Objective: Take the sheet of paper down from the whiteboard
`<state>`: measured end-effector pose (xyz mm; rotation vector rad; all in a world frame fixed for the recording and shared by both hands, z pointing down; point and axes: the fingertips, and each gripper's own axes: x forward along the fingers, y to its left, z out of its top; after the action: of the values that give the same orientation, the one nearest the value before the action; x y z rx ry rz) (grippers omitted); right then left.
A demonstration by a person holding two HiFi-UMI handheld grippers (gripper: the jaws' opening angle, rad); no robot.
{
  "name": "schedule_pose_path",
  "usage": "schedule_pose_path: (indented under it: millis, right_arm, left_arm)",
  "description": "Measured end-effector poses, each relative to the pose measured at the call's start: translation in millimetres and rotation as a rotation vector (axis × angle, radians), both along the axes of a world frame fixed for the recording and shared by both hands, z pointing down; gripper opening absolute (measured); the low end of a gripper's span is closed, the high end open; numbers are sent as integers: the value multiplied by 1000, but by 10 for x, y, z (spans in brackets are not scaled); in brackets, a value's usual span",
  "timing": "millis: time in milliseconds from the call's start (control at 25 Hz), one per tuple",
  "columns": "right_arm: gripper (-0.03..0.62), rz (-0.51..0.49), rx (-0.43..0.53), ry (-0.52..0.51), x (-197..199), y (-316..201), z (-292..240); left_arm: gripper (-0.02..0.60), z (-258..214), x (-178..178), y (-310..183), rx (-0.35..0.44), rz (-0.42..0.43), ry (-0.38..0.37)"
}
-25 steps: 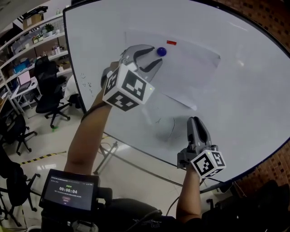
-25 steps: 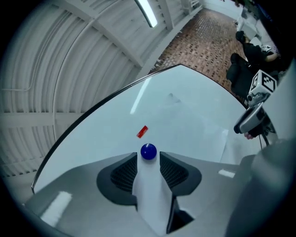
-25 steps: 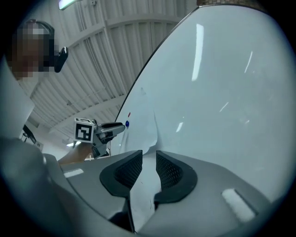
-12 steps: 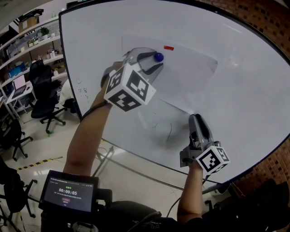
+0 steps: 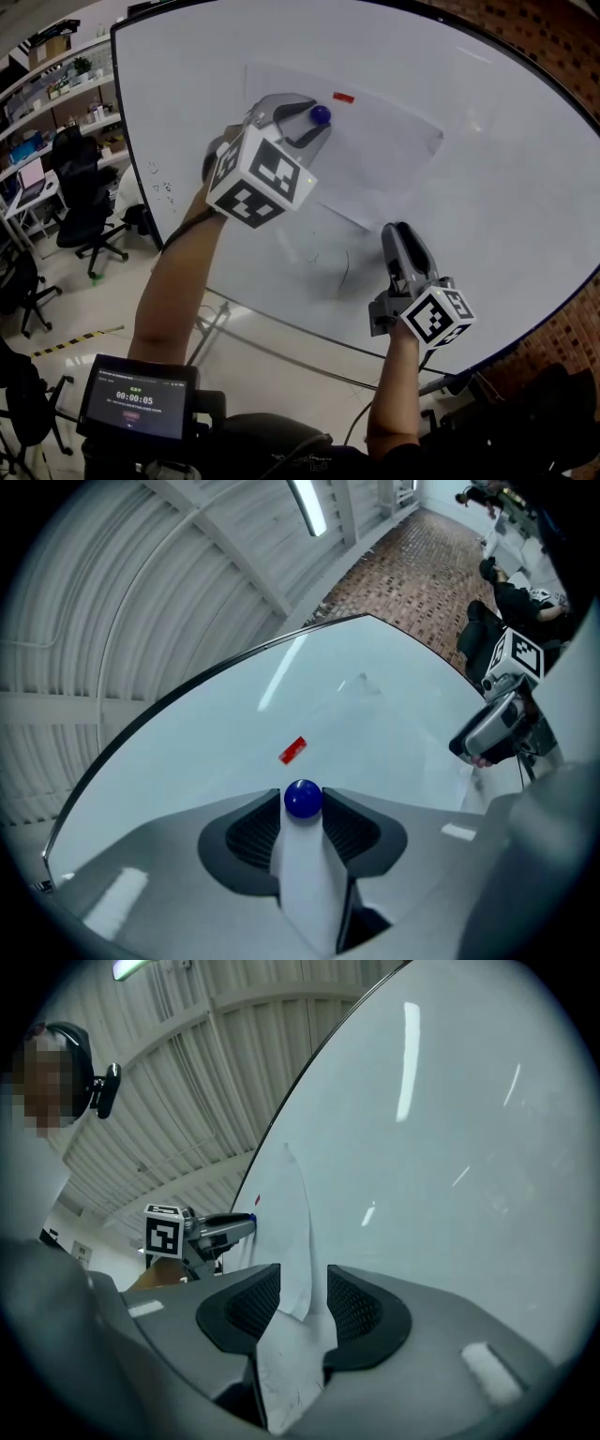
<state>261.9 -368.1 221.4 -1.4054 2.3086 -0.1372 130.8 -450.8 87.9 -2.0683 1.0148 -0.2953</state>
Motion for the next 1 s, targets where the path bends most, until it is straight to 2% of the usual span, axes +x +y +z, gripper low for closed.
schedule_pose_path:
  millis: [360,800,1000]
  right_arm:
    - [163,-54,-46,-3,-86,-40,20]
    - [125,-137,-80,-30,-267,-167,-99]
    - [32,-107,-85,-74,-166,-204,-74]
  left_arm:
    - [124,-39,-12,42,-21,13,71]
    - [123,-52,6,48,-35,18,96]
    - [123,-44,20,57,-40,24,104]
